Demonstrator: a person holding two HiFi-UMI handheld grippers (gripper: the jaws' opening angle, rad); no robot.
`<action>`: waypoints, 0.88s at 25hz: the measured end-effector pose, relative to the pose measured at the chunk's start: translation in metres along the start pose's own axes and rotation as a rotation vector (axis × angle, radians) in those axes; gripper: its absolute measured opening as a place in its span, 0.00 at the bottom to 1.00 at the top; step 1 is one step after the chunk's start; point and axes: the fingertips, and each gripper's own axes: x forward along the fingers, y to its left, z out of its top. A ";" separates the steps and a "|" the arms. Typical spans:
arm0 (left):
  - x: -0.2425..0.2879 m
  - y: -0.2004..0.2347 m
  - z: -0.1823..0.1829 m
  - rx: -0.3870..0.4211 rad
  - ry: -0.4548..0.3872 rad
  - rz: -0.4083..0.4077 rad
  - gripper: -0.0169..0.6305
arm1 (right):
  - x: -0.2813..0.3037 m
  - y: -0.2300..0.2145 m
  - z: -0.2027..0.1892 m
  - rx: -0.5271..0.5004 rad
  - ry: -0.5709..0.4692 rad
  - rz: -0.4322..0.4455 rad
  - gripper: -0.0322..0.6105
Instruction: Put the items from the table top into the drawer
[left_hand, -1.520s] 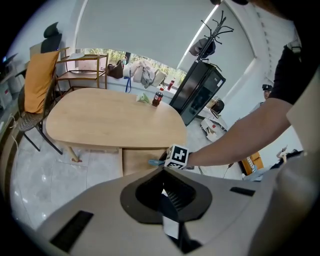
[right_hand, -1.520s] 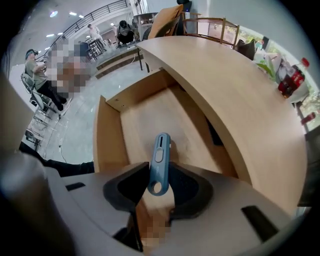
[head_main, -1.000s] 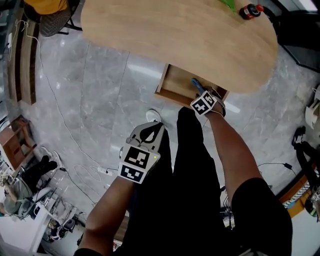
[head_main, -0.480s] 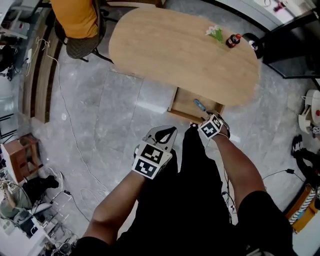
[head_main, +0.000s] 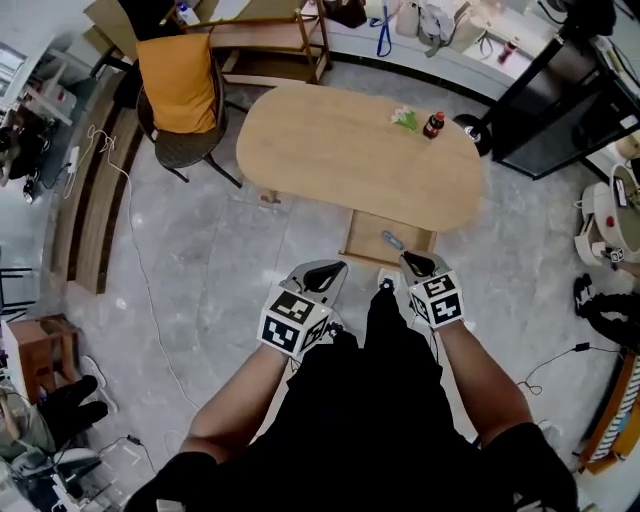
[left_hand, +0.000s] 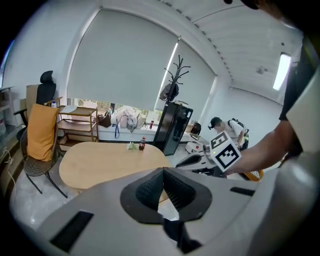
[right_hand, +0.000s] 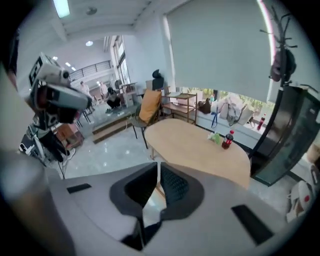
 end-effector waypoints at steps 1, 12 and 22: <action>-0.008 -0.005 0.000 0.004 -0.016 -0.011 0.03 | -0.018 0.011 0.012 0.028 -0.051 0.001 0.07; -0.065 -0.085 0.019 0.135 -0.114 -0.119 0.03 | -0.178 0.091 0.074 0.145 -0.413 0.077 0.05; -0.091 -0.152 0.028 0.109 -0.251 -0.063 0.03 | -0.255 0.097 0.066 0.068 -0.511 0.085 0.06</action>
